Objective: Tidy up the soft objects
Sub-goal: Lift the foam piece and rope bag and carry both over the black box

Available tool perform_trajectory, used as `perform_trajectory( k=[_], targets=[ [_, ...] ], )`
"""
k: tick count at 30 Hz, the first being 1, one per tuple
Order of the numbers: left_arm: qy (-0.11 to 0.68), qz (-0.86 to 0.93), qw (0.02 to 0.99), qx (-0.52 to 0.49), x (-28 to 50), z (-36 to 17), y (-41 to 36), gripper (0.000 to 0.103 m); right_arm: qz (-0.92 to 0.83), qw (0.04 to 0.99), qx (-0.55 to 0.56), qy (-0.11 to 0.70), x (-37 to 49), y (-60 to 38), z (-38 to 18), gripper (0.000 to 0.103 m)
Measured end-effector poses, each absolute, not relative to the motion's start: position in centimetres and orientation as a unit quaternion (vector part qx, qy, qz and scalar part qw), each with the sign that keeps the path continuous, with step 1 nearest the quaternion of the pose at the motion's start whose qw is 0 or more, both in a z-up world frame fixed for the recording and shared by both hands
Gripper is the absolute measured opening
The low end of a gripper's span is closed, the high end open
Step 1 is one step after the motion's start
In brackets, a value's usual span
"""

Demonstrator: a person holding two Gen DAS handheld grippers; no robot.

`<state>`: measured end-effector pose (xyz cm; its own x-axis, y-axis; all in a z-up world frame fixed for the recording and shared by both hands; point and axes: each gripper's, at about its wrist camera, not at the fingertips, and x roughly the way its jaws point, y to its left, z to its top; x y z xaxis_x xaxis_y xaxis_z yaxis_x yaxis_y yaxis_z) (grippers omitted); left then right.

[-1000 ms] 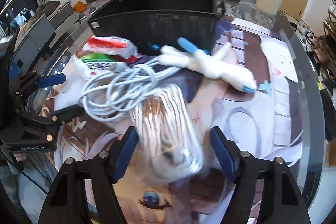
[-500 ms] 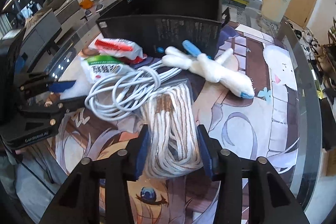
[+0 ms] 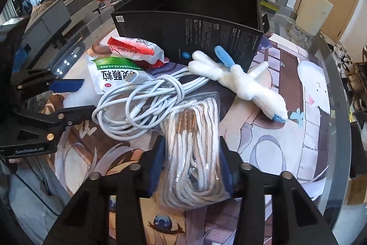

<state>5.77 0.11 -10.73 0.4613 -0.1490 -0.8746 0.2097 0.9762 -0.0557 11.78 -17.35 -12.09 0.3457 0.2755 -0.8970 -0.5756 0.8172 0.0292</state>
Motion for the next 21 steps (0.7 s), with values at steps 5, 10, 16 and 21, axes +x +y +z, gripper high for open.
perform_trajectory(
  k=[5,10,16,21],
  targets=[
    [0.506,-0.103,0.856,0.040,5.7,-10.7,-0.1,0.032,0.261,0.811,-0.133,0.506,11.5,-17.8,-11.9,0.035],
    [0.504,-0.108,0.856,0.029,5.7,-10.5,0.1,0.031,0.255,0.816,-0.123,0.504,11.4,-18.5,-11.5,0.033],
    [0.490,-0.108,0.865,0.031,5.4,-9.9,0.1,0.031,0.247,0.830,-0.112,0.487,11.3,-19.0,-10.2,0.032],
    [0.469,-0.104,0.877,0.028,5.2,-9.0,0.4,0.031,0.245,0.845,-0.106,0.463,10.7,-19.3,-8.8,0.032]
  ],
)
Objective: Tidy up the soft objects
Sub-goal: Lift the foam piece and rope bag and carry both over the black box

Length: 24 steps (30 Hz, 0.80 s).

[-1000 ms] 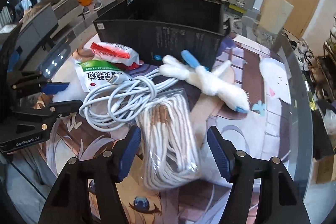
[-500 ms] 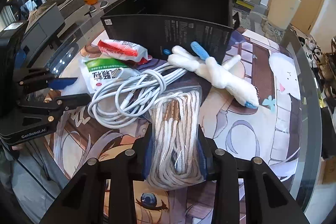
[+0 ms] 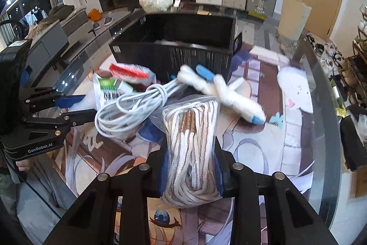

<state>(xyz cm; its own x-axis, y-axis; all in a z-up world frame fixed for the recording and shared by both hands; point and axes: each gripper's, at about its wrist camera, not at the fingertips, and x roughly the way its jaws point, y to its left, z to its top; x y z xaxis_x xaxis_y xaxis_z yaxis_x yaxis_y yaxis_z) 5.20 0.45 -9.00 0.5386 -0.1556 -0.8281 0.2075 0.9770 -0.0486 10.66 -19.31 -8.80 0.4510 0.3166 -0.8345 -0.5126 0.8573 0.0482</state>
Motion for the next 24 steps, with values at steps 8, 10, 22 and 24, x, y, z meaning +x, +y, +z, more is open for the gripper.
perform_trajectory(
  k=[8,10,22,24],
  targets=[
    [0.424,-0.103,0.899,0.031,4.6,-7.1,0.4,0.031,0.249,0.867,-0.079,0.424,10.3,-20.0,-6.6,0.032],
    [0.414,-0.103,0.904,0.031,4.5,-6.7,0.4,0.031,0.255,0.871,-0.073,0.414,10.1,-20.1,-6.2,0.032],
    [0.350,-0.101,0.931,0.027,3.5,-4.5,0.7,0.031,0.280,0.892,-0.056,0.349,8.5,-19.9,-3.6,0.032],
    [0.338,-0.102,0.935,0.028,3.3,-4.2,0.7,0.031,0.282,0.895,-0.052,0.340,8.2,-19.9,-3.2,0.032]
  ],
)
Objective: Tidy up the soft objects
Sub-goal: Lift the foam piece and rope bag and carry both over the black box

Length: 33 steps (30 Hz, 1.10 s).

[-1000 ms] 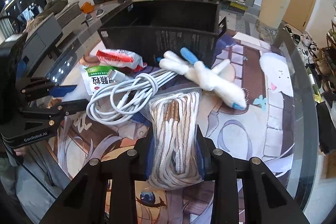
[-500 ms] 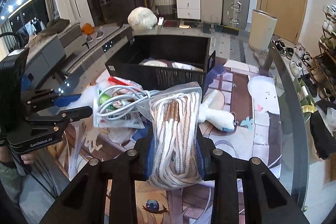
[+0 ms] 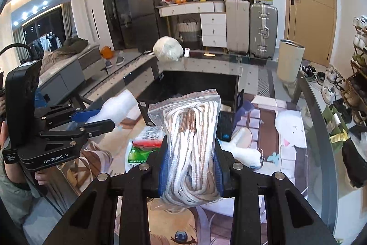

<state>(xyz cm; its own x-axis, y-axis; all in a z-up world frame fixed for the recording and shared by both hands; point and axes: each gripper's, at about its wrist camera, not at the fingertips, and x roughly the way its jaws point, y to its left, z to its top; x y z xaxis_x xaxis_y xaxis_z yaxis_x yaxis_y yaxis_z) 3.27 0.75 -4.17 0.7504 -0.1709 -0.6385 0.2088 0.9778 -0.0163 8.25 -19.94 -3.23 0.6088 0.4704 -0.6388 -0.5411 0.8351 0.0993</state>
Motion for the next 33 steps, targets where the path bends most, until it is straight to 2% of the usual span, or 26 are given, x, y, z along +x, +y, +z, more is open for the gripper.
perform_trajectory(
  k=[8,14,19,33],
  targets=[
    [0.258,-0.092,0.961,0.044,1.3,-2.1,0.5,0.031,0.300,0.909,-0.040,0.286,6.8,-20.1,-1.5,0.032],
    [0.195,-0.075,0.976,0.055,0.0,-0.3,0.9,0.031,0.313,0.928,-0.036,0.200,4.1,-20.4,0.6,0.032],
    [0.191,-0.076,0.977,0.050,0.1,-0.1,1.3,0.031,0.326,0.930,-0.042,0.163,2.5,-20.0,1.6,0.032],
    [0.166,-0.083,0.982,0.034,2.5,2.4,1.0,0.031,0.325,0.933,-0.042,0.146,4.9,-17.9,4.0,0.032]
  ],
)
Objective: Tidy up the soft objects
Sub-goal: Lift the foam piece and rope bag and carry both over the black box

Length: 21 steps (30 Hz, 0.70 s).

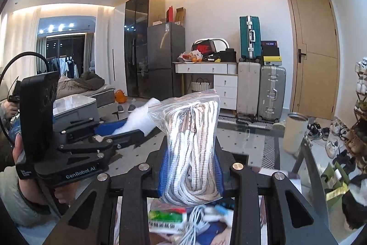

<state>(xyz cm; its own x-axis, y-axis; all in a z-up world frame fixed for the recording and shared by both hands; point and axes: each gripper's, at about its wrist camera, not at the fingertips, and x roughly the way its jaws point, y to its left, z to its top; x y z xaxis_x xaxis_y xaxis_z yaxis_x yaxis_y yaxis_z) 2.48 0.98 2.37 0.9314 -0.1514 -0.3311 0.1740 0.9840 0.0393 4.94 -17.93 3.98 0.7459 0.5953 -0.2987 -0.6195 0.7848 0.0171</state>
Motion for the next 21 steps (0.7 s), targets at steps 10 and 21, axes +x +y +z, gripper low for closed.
perform_trajectory(
  k=[10,21],
  targets=[
    [0.145,-0.076,0.986,0.016,7.5,3.1,1.0,0.031,0.315,0.938,-0.025,0.142,10.3,-15.6,4.8,0.032],
    [0.142,-0.068,0.987,0.011,9.9,2.6,1.1,0.031,0.284,0.944,-0.013,0.168,15.5,-14.6,3.8,0.032]
  ],
)
